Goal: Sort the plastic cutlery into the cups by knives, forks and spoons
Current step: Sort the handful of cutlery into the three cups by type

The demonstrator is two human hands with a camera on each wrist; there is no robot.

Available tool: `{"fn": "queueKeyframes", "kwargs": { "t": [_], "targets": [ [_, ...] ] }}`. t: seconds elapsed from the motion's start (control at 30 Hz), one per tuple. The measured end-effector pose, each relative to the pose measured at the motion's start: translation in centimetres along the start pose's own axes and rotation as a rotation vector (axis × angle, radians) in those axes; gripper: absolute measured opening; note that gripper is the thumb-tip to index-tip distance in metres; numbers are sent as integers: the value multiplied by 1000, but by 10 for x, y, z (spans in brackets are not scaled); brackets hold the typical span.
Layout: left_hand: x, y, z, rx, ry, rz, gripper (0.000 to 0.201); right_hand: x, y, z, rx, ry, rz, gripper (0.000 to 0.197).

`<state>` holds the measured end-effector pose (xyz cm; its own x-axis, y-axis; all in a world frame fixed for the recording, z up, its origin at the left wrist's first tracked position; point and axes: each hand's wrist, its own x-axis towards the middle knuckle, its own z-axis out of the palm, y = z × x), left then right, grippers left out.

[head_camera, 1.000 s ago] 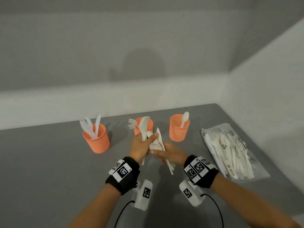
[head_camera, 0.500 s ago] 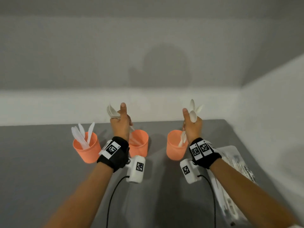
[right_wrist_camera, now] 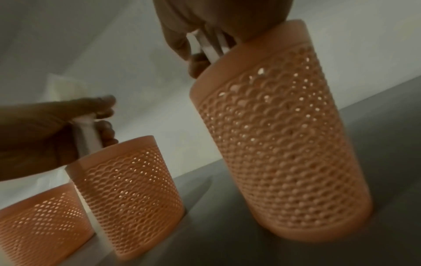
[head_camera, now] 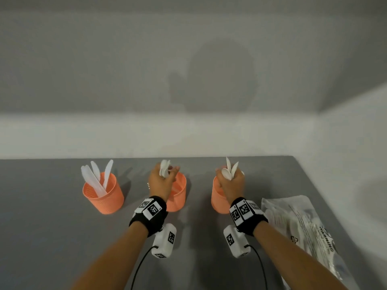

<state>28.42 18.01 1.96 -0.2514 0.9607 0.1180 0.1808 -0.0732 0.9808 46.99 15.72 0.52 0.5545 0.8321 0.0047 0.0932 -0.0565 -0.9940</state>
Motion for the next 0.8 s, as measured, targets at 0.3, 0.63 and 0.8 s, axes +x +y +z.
{"fn": "queueKeyframes", "kwargs": {
  "t": [0.3,0.63,0.8],
  "targets": [
    [5,-12,1,432,-158,352,28,-2,-6,-12,-187,-19,-221,48],
    [-5,-14,-4,1067,-371,309,77,-7,-11,-23,-1113,-292,-331,58],
    [-17,13,-17,935,-379,319,81,-19,-32,-26,-1102,-239,-384,82]
  ]
}}
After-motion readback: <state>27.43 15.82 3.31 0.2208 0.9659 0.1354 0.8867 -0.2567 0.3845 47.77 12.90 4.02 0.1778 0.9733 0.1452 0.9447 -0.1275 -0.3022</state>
